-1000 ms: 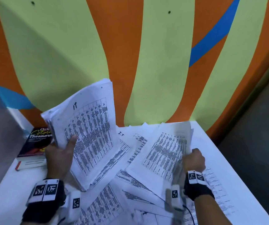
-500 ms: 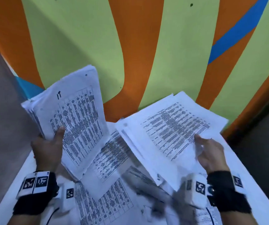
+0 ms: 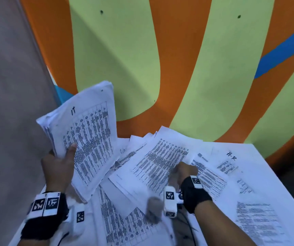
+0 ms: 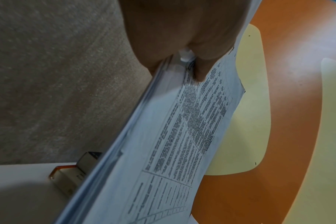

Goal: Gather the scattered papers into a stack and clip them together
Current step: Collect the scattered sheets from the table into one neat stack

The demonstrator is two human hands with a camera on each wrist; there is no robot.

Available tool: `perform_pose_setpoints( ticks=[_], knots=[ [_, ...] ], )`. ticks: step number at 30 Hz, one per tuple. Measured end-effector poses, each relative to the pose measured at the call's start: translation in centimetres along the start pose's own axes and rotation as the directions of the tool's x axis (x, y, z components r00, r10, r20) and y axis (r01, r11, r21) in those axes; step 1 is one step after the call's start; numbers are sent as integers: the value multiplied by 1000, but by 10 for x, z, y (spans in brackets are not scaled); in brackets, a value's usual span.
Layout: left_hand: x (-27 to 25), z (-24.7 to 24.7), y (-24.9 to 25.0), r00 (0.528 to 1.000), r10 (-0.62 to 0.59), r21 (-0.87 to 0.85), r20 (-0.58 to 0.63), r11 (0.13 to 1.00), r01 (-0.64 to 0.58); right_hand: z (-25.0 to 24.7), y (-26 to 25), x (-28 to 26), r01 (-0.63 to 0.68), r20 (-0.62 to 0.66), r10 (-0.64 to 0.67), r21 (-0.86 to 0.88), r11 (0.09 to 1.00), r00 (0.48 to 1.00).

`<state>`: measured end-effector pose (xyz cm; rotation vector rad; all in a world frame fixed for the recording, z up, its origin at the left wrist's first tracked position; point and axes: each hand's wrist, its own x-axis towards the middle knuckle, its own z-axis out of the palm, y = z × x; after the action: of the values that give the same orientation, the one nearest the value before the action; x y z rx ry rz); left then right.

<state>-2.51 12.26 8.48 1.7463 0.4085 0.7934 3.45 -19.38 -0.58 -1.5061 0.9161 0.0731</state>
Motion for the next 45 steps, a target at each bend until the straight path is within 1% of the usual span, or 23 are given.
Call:
perform_pose_setpoints(
  ticks=[2,4,8,10,12,13,14,15,16,18,21,24,26,28,30,32,34,37,38,39,42,43,45],
  knots=[
    [3,-1,-5,1000,-17,0,-7,1000,17,2,0,3,13,-95,-12,9,1000,995],
    [5,1,-9,1000,-22,1,-8,1000,22,2,-2,5,-15,-92,14,-6,1000,996],
    [6,8,-8,999,27,20,22,999,-27,4,-12,-5,17,77,-4,-159,987,997],
    [6,10,-6,998,47,27,32,998,-48,16,-7,0,-9,144,29,-136,991,989],
    [5,8,-3,998,51,7,42,999,-52,20,-1,1,87,96,-68,-218,972,993],
    [6,6,-2,998,43,-15,45,999,-42,22,-1,0,69,81,-55,-189,980,995],
    [8,2,-4,998,22,-53,51,998,-19,20,-2,-2,108,56,-99,-195,975,994],
    [14,-2,-9,997,-18,-107,77,994,26,17,-6,-2,131,18,-130,-136,982,991],
    [21,-7,-14,988,-76,-159,131,983,97,9,-11,-4,198,17,-197,-113,974,980],
    [35,-14,-23,937,-204,-172,285,950,259,-6,-34,-13,322,71,-315,-108,941,946],
    [53,-10,-27,850,-298,-170,435,899,403,-32,-76,-29,493,193,-468,-104,864,862],
    [52,8,-30,775,-272,-172,570,883,437,-59,-111,-35,643,278,-602,-84,761,748],
    [41,24,-35,726,-217,-199,653,875,440,-68,-123,-42,685,312,-638,-60,726,704],
    [22,42,-31,692,-213,-192,690,867,459,-75,-133,-51,692,357,-647,0,722,674],
    [5,60,-26,665,-192,-161,722,888,432,-78,-138,-56,674,410,-636,68,736,653],
    [-6,74,-21,648,-170,-156,742,897,414,-79,-137,-56,648,436,-615,93,756,656],
    [-13,84,-15,630,-143,-225,763,855,467,-79,-132,-54,639,450,-596,68,766,665],
    [-20,97,-9,573,-119,-238,811,828,508,-81,-123,-53,639,471,-588,66,767,657],
    [-22,100,-7,572,-110,-236,813,836,496,-82,-120,-52,632,473,-590,87,770,654],
    [-22,105,-7,604,-113,-234,789,854,465,-83,-117,-52,632,465,-600,106,768,651],
    [-26,120,0,770,-100,-225,630,925,305,-83,-110,-63,660,419,-651,148,736,632],
    [-29,124,3,814,-75,-217,576,946,241,-82,-107,-65,672,413,-675,179,719,612],
    [-35,132,12,871,-36,-216,491,963,162,-79,-103,-66,715,394,-724,203,669,566]
  ],
)
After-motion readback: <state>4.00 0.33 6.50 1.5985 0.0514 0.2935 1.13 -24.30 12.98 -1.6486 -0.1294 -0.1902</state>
